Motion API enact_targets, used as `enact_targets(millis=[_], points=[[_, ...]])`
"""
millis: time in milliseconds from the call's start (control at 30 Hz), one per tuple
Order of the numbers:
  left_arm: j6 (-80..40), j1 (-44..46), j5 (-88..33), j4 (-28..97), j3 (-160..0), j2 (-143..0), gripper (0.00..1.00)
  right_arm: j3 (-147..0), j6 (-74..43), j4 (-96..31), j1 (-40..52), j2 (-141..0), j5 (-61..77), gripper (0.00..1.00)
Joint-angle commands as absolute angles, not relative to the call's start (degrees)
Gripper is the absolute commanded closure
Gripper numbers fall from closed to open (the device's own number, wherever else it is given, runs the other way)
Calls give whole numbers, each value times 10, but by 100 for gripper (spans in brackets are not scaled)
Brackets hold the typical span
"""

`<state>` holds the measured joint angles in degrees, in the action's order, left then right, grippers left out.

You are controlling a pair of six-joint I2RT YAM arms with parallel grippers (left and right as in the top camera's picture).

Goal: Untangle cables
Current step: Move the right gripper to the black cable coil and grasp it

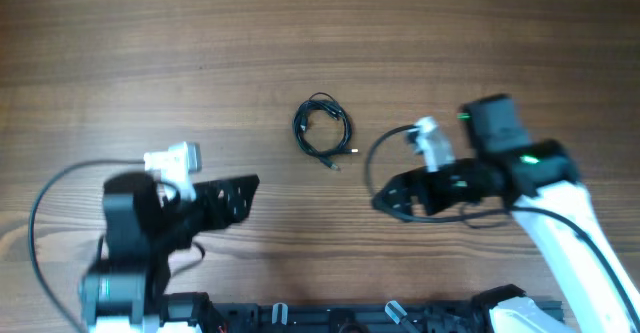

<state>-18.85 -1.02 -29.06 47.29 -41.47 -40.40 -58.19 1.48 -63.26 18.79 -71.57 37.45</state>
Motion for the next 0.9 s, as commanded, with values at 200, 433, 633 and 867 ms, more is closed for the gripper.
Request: enact_targets(millis=[200,433,633,867], points=[[-172,-8,-262,577,-593,-656,44,-586,-117,-224,347,-834,149,0],[-135,4,-265,615,-593,-619,41,-586,-184,-144,348,-958,120,5],[-135,6,-265,635,-593,-600,32,-586,-235,-218,348,-974,164,13],[-135,6,-265,639,-593,-600,31,-586,-454,-218,349,-975,39,43]])
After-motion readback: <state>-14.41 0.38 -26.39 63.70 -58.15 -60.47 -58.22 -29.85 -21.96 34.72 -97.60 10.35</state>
